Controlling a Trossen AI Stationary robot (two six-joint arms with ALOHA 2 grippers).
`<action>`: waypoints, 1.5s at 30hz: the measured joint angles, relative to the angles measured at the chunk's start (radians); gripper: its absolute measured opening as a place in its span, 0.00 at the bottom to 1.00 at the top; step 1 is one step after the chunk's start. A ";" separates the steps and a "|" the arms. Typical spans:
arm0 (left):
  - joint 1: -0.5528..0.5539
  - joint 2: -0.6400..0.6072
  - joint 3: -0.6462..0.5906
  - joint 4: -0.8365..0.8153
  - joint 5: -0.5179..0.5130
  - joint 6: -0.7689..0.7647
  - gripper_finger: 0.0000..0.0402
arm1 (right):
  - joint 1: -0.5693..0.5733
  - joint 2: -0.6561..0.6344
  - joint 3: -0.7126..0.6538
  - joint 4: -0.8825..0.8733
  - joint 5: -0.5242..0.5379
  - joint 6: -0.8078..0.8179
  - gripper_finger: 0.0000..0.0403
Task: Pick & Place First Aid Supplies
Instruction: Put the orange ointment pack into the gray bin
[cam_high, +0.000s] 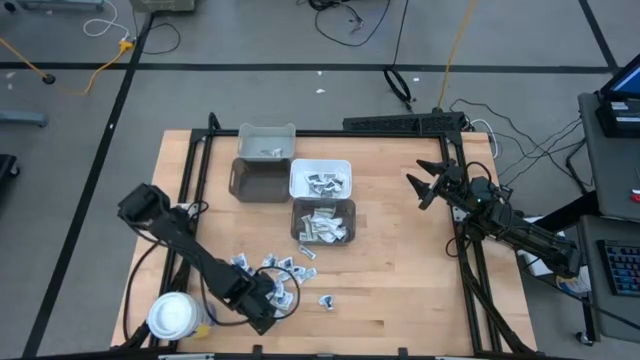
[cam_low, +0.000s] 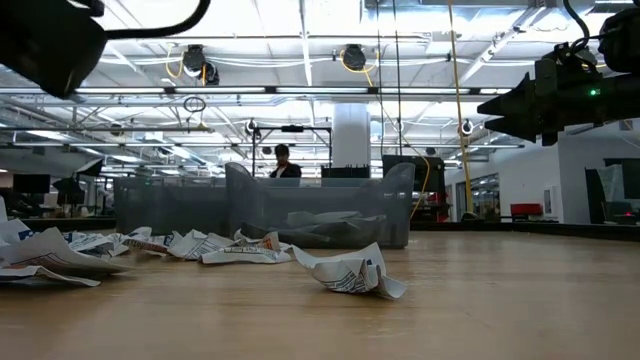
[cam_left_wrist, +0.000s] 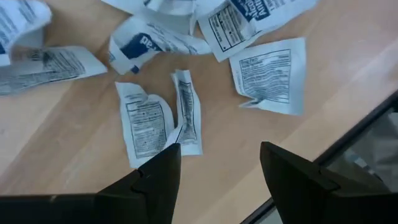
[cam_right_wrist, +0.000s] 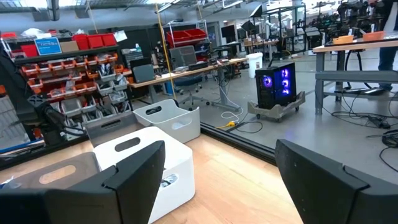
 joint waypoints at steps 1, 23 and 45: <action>0.000 0.006 0.000 0.001 -0.002 0.000 0.56 | 0.000 0.000 0.000 0.000 0.000 0.000 0.74; 0.010 0.045 -0.006 0.008 -0.047 0.055 0.56 | 0.000 0.000 0.000 0.000 0.000 0.000 0.74; 0.027 0.104 0.008 0.053 0.017 0.074 0.51 | 0.000 0.000 0.000 0.000 0.000 0.000 0.74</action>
